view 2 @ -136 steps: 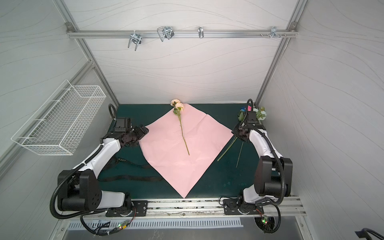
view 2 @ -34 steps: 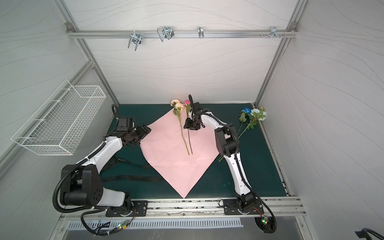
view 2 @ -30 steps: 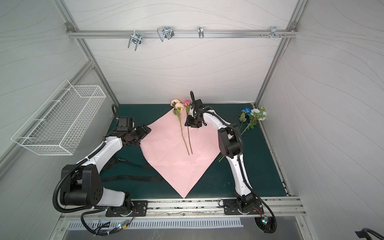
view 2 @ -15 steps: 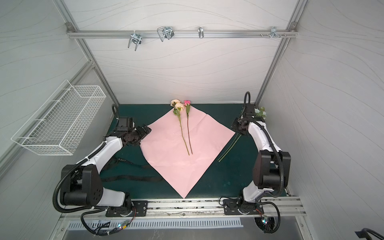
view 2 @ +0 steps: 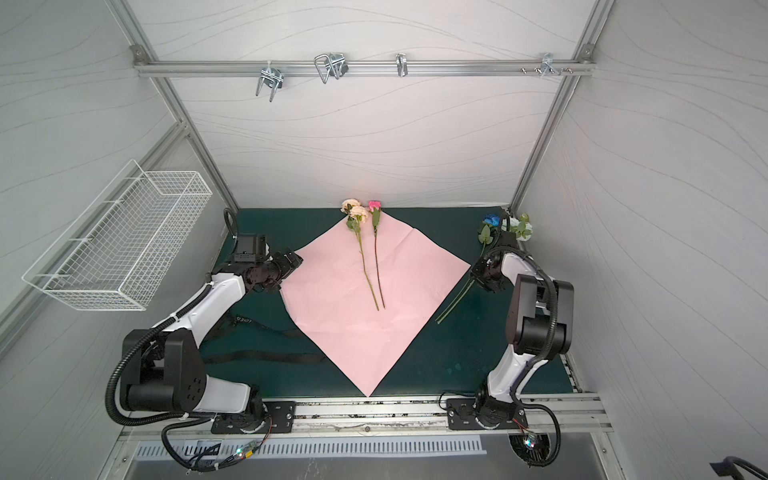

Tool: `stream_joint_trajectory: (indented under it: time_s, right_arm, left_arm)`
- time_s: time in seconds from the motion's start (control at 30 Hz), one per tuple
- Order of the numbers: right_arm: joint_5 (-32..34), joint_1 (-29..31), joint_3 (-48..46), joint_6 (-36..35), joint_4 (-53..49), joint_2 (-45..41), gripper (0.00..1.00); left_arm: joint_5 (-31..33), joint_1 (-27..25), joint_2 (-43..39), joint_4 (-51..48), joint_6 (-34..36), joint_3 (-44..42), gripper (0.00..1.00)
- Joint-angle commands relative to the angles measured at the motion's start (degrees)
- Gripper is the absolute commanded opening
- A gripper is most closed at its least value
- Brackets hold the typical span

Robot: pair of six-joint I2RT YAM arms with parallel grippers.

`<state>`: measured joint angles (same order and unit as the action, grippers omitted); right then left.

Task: Tie the bouquet of fake flowers
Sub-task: 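Move the right gripper back to the roses and grasp a pale rose stem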

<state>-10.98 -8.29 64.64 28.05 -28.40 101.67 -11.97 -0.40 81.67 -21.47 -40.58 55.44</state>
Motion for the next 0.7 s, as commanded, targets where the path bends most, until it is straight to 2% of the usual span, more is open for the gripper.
stream_joint_trajectory:
  time_s: [0.0,0.07,0.2,0.3,0.53,0.67]
  right_arm:
    - [0.2,-0.2,1.4,1.9,1.8,2.3,0.37]
    - [0.2,-0.2,1.7,1.8,2.0,3.4,0.33]
    - [2.0,-1.0,1.4,2.0,1.3,3.3,0.1]
    - [4.0,-2.1,0.4,1.5,0.4,0.6,0.0]
    - [6.9,-2.8,1.7,-5.4,-5.4,-9.8,0.0]
    - [8.5,2.0,4.5,-8.6,-8.3,-16.8,0.0]
  left_arm:
    - [-1.1,-0.7,-0.4,2.0,0.5,1.3,0.99]
    - [-1.2,-1.4,-0.5,2.2,0.7,1.4,0.98]
    - [-2.3,-3.3,-0.2,3.1,1.1,1.6,0.93]
    - [-3.3,-4.6,0.5,3.4,1.0,2.0,0.91]
    - [-3.6,-5.9,1.5,3.4,1.3,2.3,0.91]
    - [-3.5,-5.9,2.2,3.4,1.3,2.3,0.92]
